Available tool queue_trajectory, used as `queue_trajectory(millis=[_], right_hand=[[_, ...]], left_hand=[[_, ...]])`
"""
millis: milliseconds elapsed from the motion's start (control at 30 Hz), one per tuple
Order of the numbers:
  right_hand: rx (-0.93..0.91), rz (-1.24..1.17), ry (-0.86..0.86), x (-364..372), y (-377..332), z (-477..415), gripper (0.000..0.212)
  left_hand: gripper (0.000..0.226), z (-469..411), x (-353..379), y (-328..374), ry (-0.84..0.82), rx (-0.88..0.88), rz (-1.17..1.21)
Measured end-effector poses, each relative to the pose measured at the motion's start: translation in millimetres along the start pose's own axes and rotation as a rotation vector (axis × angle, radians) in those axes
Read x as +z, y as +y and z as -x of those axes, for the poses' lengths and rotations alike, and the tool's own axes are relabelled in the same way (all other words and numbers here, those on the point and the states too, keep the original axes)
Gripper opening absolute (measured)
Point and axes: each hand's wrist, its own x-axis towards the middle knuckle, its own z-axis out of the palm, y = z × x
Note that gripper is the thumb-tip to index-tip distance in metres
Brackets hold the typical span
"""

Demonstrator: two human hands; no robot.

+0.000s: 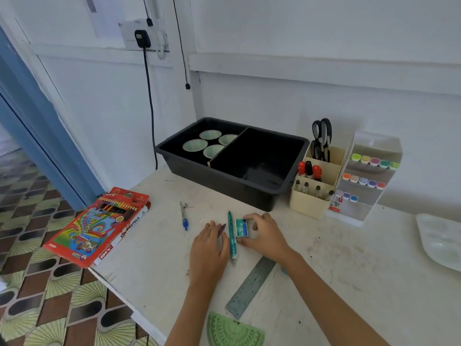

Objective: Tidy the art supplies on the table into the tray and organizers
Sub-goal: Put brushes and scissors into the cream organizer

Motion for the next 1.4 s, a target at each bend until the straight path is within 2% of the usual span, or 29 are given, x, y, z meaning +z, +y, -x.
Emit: queue_trajectory(millis=[200, 300, 467, 700, 833, 1033, 1100, 1167, 1267, 1400], right_hand=[[0.143, -0.288, 0.102, -13, 10, 23, 0.057], [0.226, -0.346, 0.217, -29, 27, 42, 0.056], [0.352, -0.375, 0.466, -62, 65, 68, 0.062], [0.429, -0.319, 0.631, -96, 99, 72, 0.060], [0.452, -0.248, 0.588, -110, 107, 66, 0.056], [0.471, -0.019, 0.461, -119, 115, 47, 0.046], [0.485, 0.057, 0.433, -121, 117, 40, 0.042], [0.496, 0.114, 0.420, -121, 121, 35, 0.037], [0.510, 0.159, 0.420, -117, 129, 30, 0.034], [0.541, 0.164, 0.462, -107, 130, 26, 0.039]], left_hand=[[0.044, 0, 1, -1, 0.021, 0.032, 0.001], [0.044, 4, -1, 0, 0.124, 0.087, 0.076], [0.044, 6, -3, 19, 0.346, 0.241, 0.276], [0.030, -39, -34, 127, 0.485, 0.632, 0.432], [0.035, -61, -47, 199, 0.379, 0.766, 0.430], [0.048, -99, -29, 271, -0.042, 0.946, 0.150], [0.048, -107, -16, 280, -0.154, 0.969, 0.032], [0.050, -109, -6, 281, -0.260, 0.944, 0.029], [0.049, -106, 3, 277, -0.295, 0.891, 0.184], [0.047, -104, 1, 279, -0.274, 0.851, 0.216]])
